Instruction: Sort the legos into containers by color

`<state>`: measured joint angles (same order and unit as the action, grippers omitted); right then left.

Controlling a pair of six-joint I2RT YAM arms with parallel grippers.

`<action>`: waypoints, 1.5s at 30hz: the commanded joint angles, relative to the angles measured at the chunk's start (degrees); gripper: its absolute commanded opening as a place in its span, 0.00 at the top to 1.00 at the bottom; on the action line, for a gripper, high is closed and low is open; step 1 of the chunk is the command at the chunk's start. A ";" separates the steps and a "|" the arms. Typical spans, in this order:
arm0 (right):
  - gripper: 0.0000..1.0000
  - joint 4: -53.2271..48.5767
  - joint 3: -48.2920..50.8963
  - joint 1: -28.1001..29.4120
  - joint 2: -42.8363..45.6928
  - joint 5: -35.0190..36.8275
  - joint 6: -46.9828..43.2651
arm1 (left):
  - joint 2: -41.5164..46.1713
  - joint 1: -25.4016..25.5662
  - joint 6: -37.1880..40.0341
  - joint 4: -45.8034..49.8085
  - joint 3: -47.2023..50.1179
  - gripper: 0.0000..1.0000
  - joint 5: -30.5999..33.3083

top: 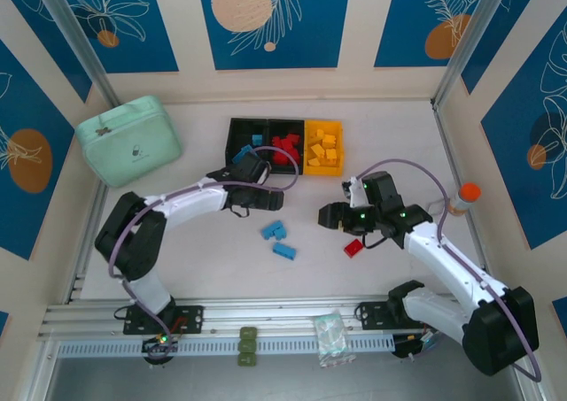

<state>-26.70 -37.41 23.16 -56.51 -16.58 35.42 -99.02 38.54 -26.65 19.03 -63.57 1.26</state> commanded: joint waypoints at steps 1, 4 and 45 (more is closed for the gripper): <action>0.36 1.42 2.07 0.31 3.55 -1.29 2.41 | -3.91 0.92 4.84 -1.59 -2.84 0.13 5.95; 0.36 0.41 3.01 0.07 4.96 -0.70 2.76 | -7.46 1.28 5.61 -1.77 -5.08 0.13 8.26; 0.36 -4.37 7.95 -17.85 12.63 -0.97 6.33 | -28.67 3.46 3.58 24.63 -56.23 0.51 -4.80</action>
<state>-28.49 -30.81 6.85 -45.10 -15.55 41.23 -123.55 41.01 -22.57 37.52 -113.91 -1.63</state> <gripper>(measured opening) 0.638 0.489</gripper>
